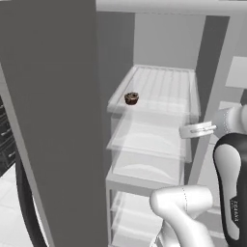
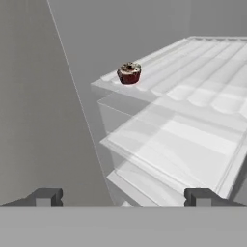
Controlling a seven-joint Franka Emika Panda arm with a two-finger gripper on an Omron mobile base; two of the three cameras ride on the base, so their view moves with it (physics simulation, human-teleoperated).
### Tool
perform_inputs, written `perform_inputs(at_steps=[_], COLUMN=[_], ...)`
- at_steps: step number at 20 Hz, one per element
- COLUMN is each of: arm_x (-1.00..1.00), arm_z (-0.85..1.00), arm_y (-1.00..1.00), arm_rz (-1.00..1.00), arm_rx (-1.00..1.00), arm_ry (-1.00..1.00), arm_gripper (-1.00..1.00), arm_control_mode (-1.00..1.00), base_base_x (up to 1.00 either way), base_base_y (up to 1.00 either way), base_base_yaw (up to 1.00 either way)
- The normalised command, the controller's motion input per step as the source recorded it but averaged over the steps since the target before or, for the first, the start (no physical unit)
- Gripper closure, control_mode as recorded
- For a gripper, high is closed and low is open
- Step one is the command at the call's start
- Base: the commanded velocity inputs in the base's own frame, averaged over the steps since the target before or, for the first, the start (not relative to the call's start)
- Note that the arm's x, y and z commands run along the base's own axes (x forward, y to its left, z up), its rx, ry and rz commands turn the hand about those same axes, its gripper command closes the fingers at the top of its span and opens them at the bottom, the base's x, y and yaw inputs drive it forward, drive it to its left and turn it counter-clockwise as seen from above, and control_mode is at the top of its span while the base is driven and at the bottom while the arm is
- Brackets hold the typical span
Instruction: Take the donut and cupcake from the fridge and place them on the empty tray on the dining counter.
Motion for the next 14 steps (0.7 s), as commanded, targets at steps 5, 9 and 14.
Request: perform_inputs(at_steps=[5, 9, 14], arm_x=[0.00, 0.00, 0.00], arm_z=[0.00, 0.00, 0.00], arm_y=[0.00, 0.00, 0.00], arm_rz=[0.00, 0.00, 0.00], arm_rx=[0.00, 0.00, 0.00], arm_ry=[0.00, 0.00, 0.00], arm_gripper=[-1.00, -1.00, -1.00], arm_control_mode=[1.00, 1.00, 1.00], base_base_x=[0.92, 0.58, 0.37], base_base_y=[0.30, 0.33, 0.21], base_base_yaw=[-0.15, -0.10, -0.07])
